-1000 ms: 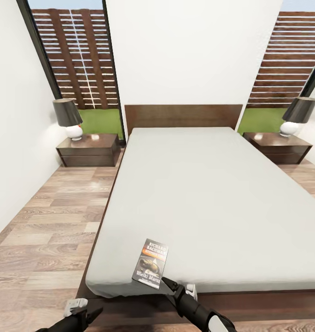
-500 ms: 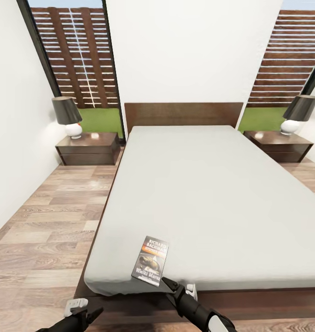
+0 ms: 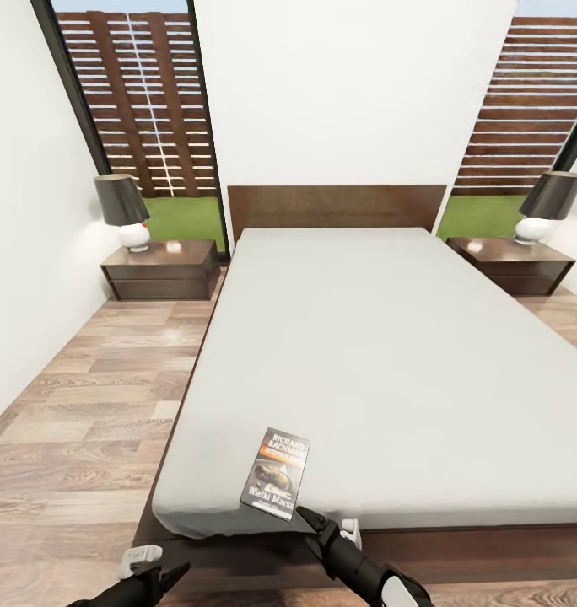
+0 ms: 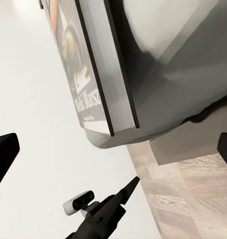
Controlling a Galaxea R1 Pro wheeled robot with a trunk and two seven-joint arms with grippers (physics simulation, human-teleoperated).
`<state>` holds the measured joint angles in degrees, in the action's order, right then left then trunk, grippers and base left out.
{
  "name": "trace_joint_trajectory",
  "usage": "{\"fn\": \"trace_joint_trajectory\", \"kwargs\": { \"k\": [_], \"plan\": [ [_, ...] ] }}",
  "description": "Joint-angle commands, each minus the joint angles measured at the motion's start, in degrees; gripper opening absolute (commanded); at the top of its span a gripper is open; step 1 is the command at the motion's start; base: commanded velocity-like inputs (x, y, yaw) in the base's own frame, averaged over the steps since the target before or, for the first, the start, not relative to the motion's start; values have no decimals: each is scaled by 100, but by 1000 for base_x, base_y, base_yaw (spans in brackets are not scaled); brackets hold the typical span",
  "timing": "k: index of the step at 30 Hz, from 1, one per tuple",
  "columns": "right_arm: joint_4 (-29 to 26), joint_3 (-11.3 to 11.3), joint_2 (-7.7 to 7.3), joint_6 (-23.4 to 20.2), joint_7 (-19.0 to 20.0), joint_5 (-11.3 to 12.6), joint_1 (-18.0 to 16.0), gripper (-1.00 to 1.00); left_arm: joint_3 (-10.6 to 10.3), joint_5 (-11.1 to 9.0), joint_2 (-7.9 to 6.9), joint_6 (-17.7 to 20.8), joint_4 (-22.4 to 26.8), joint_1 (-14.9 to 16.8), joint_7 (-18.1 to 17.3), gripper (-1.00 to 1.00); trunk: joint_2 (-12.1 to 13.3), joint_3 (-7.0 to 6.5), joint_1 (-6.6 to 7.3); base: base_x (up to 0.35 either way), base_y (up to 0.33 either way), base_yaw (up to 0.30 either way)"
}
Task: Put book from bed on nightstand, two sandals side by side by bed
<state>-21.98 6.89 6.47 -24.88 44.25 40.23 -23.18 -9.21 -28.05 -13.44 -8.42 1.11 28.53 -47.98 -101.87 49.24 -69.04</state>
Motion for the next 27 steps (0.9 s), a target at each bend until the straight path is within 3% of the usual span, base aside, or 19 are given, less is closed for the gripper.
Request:
{"fn": "trace_joint_trajectory", "kwargs": {
  "k": [1, 27],
  "plan": [
    [0, 23, 3, -48, 4, 29, -2, 100, -52, -30, -1, -37, -2, 3, -10, 100, -2, 4, 1, 0, 0, 0],
    [-14, 23, 3, -52, 5, 29, -2, 100, -54, -25, 8, -37, -3, 3, 7, 100, -2, 4, 1, 37, 66, 0]
  ]
}}
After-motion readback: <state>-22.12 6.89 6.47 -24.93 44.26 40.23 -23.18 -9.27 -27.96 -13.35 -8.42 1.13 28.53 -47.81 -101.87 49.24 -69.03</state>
